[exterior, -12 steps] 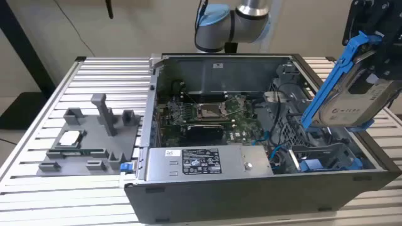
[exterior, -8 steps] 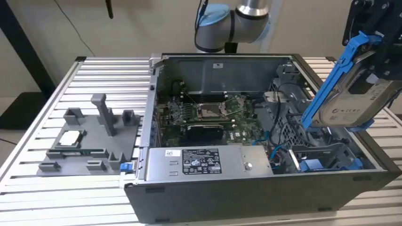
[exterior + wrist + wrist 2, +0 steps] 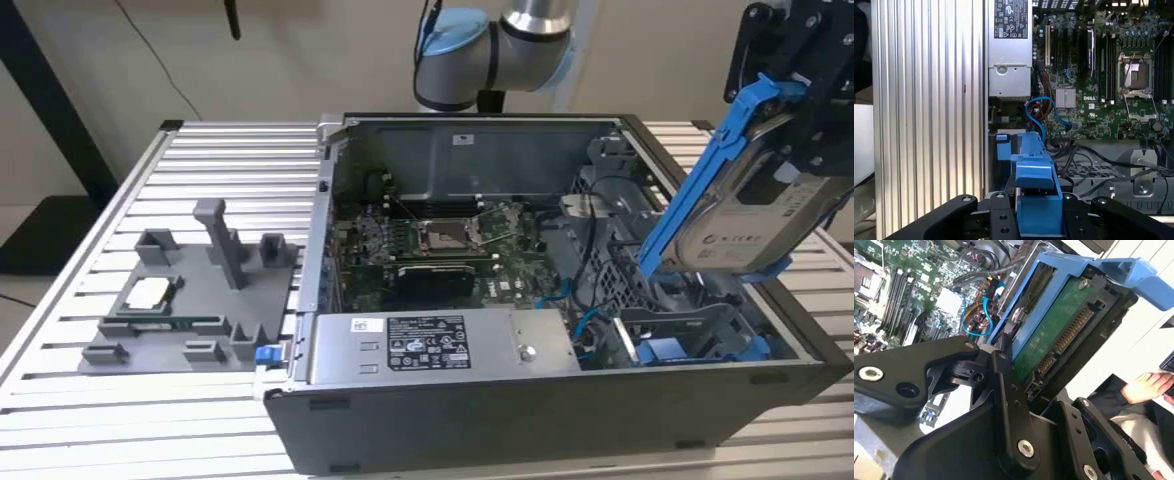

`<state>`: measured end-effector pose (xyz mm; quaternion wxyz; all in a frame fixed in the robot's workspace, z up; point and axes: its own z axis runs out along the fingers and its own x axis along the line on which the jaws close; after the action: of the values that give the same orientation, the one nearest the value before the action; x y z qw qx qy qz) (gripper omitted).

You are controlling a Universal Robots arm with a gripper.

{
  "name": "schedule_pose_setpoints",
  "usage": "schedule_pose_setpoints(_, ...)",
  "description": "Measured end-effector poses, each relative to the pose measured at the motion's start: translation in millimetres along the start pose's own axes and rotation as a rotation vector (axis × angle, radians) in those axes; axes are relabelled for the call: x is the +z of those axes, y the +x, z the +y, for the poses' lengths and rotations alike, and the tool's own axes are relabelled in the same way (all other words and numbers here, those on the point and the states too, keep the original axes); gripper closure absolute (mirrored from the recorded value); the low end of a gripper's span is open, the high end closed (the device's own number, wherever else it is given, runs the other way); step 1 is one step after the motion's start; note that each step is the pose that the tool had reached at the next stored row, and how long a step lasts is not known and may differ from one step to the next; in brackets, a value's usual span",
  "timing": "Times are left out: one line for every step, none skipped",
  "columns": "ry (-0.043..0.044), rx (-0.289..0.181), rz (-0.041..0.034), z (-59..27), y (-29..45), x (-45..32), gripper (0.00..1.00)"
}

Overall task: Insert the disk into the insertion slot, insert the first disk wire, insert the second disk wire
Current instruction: 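Insert the disk into the insertion slot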

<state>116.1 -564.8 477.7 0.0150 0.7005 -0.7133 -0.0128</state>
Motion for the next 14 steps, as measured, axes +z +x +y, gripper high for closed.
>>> schedule_pose_setpoints(0.0,0.0,0.0,0.0,0.0,0.9,0.67)
schedule_pose_setpoints(0.0,0.0,0.0,-0.1,0.0,1.8,0.67)
schedule_pose_setpoints(0.0,0.0,-0.0001,-0.1,0.1,2.9,0.67)
schedule_pose_setpoints(0.0,0.0,-0.0001,-0.2,0.1,4.0,0.67)
schedule_pose_setpoints(0.0,0.0,-0.0001,-0.4,0.1,5.1,0.67)
schedule_pose_setpoints(0.0,0.0,-0.0003,-0.6,0.3,6.7,0.67)
schedule_pose_setpoints(0.0,0.0,-0.0005,-1.0,0.5,8.5,0.67)
schedule_pose_setpoints(0.0,0.0,-0.0005,-1.2,0.6,10.2,0.67)
schedule_pose_setpoints(0.0,0.0,-0.0002,-1.3,0.7,11.8,0.67)
schedule_pose_setpoints(0.0,0.0,-0.0002,-1.5,0.7,13.7,0.67)
schedule_pose_setpoints(0.0,0.0,-0.0005,-1.6,0.7,15.1,0.67)
schedule_pose_setpoints(0.0,0.0,-0.0005,-1.8,0.7,15.7,0.67)
schedule_pose_setpoints(0.0,0.0,-0.0004,-1.9,0.7,16.6,0.67)
schedule_pose_setpoints(0.0,0.0,-0.0005,-1.9,0.7,17.7,0.67)
